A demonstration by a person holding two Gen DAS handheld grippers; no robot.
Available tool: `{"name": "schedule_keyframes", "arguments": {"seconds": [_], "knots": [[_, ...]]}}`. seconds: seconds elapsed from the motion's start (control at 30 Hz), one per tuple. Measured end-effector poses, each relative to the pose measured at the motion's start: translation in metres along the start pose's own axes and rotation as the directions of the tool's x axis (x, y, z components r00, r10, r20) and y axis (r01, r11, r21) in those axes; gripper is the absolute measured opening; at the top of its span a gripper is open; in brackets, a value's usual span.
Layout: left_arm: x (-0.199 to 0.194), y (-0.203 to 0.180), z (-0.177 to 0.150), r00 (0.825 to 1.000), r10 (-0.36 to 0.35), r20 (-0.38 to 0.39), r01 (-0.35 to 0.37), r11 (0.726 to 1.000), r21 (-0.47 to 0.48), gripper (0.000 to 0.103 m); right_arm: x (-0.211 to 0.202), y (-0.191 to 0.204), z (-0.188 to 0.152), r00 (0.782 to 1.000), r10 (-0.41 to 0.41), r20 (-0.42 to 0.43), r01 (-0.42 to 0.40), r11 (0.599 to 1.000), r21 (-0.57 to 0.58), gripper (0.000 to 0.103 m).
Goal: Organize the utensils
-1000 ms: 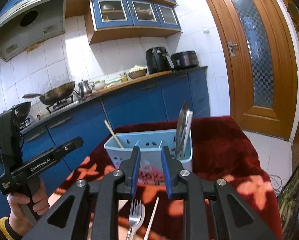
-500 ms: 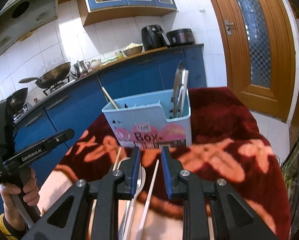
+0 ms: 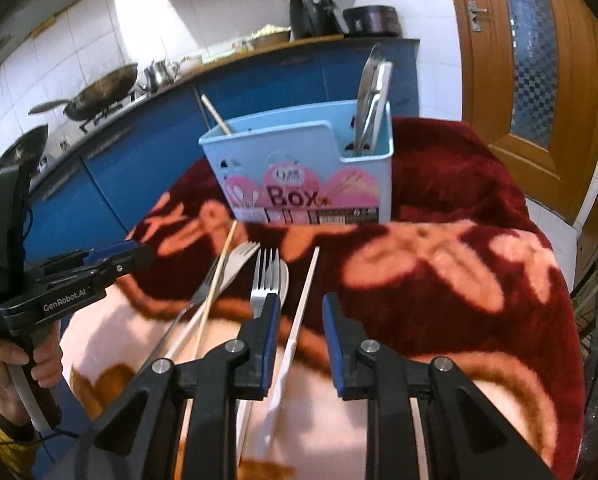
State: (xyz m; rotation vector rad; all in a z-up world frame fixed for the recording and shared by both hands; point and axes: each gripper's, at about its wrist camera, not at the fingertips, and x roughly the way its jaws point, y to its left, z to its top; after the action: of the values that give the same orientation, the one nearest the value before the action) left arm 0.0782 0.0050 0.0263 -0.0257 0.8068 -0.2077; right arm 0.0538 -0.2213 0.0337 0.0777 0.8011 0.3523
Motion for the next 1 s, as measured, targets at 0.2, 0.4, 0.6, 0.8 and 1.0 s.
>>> {"name": "schedule_keyframes", "arguments": {"seconds": [0.2, 0.4, 0.6, 0.8, 1.0], "knots": [[0.014, -0.002, -0.008, 0.995, -0.022, -0.092, 0.023, 1.000, 0.004, 0.033, 0.014, 0.001, -0.003, 0.995, 0.009, -0.098, -0.009, 1.000, -0.001, 0.024], [0.024, -0.003, -0.005, 0.981, -0.037, -0.193, 0.043, 0.999, 0.028, 0.033, 0.031, 0.006, -0.001, 0.976, -0.005, -0.216, -0.003, 0.999, -0.037, 0.024], [0.031, -0.009, 0.001, 0.962, -0.038, -0.272, 0.063, 0.995, 0.082, 0.033, 0.045, 0.007, 0.007, 0.947, -0.012, -0.320, -0.006, 0.998, -0.055, 0.024], [0.040, -0.014, 0.006, 0.944, -0.042, -0.326, 0.081, 0.991, 0.106, 0.031, 0.057, 0.004, 0.014, 0.919, -0.013, -0.395, -0.008, 0.999, -0.052, 0.021], [0.052, -0.015, 0.006, 0.913, -0.088, -0.398, 0.130, 0.988, 0.079, 0.017, 0.067, 0.000, 0.022, 0.895, 0.005, -0.447, -0.023, 0.999, -0.035, 0.019]]}}
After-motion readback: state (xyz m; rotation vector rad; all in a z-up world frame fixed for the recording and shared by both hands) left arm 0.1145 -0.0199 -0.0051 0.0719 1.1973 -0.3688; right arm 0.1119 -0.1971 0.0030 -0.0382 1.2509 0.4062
